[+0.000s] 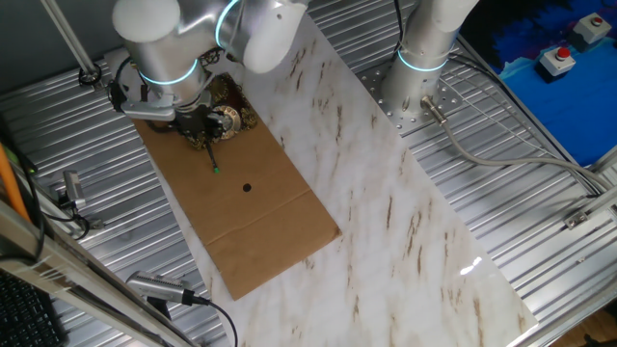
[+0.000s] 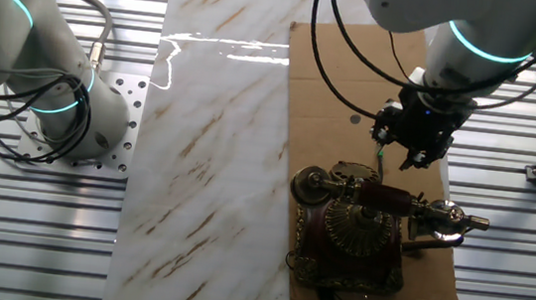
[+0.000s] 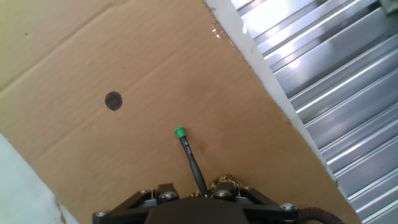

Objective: Dial a number on an old rotary phone

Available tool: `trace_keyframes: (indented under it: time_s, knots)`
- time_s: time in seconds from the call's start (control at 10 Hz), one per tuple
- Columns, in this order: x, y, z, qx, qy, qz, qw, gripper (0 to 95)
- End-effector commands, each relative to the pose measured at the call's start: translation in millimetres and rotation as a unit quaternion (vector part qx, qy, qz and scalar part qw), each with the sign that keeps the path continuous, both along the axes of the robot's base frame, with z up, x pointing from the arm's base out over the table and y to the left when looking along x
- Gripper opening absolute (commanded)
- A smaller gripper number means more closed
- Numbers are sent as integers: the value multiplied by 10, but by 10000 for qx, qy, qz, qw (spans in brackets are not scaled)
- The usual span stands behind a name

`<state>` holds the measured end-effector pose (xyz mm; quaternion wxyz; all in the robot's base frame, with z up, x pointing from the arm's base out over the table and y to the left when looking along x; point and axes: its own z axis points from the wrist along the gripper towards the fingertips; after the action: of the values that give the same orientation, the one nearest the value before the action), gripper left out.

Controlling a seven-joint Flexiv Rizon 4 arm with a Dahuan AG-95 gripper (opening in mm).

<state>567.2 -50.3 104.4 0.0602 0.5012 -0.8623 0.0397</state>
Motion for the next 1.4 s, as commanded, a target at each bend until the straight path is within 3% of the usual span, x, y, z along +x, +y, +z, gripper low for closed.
trace_keyframes:
  time_s: [0.1, 0.4, 0.8, 1.4]
  knots:
    - [-39, -15, -34, -61, -39, 15, 10000, 380]
    - [-57, -13, -92, -126, -26, 117, 9998, 380]
    - [14, -11, -163, -243, 1, 227, 9994, 380]
    - [115, -1, -350, -174, 12, 387, 9991, 380]
